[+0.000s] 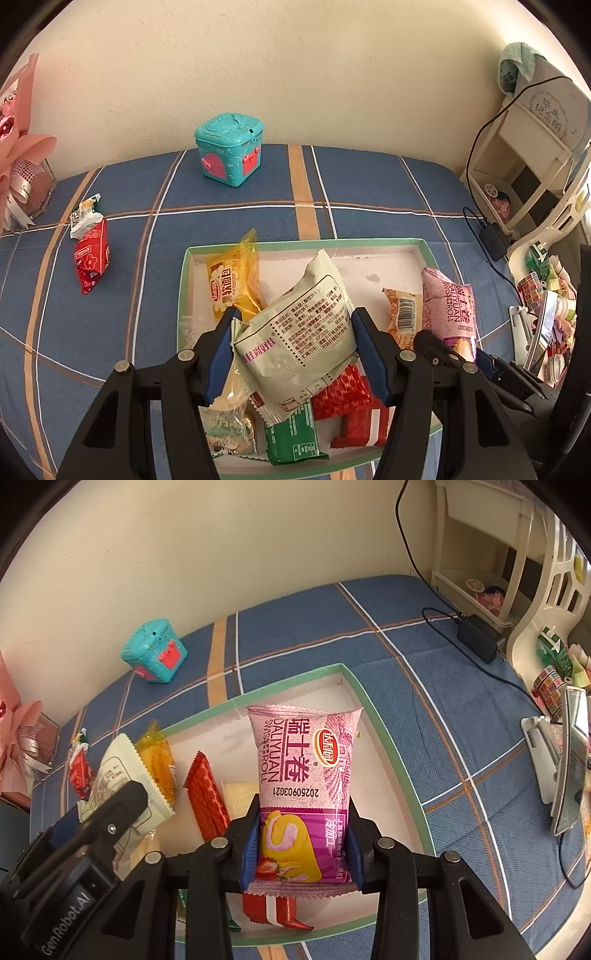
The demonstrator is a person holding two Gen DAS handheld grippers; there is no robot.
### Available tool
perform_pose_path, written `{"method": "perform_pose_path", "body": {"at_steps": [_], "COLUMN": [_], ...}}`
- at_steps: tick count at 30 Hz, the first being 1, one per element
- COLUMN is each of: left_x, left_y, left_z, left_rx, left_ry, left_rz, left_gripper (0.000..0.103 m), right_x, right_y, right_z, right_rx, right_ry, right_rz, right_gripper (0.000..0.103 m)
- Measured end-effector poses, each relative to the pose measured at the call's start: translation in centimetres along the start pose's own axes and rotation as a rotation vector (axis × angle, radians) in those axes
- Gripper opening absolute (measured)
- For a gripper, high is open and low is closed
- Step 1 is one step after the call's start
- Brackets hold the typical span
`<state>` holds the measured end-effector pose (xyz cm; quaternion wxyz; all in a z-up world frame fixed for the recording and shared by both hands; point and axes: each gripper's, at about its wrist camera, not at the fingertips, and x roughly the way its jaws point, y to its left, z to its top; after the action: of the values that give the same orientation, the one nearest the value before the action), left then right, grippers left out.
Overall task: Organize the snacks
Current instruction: 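Carry the cream sachet and pink bag over the white tray with both tools, then lower both snacks into the tray and open both tools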
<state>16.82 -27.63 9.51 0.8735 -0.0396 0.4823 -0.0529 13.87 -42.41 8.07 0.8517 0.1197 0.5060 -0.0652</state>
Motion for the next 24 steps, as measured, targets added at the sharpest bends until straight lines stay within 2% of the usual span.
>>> {"method": "perform_pose_path", "body": {"at_steps": [12,24], "left_x": [1.5,2.0], "left_y": [0.8,1.1], "left_z": [-0.5,-1.0], "left_rx": [-0.048,-0.087], "left_ry": [0.070,0.111], "left_rz": [-0.060,-0.094], "left_gripper": [0.063,0.063], "right_x": [2.2,2.5], "right_y": [0.5,0.3], "right_z": [-0.5,-0.7], "right_rx": [-0.006,-0.007], "right_ry": [0.038,0.078], "right_rz": [-0.003,-0.020], "right_gripper": [0.042,0.042]}}
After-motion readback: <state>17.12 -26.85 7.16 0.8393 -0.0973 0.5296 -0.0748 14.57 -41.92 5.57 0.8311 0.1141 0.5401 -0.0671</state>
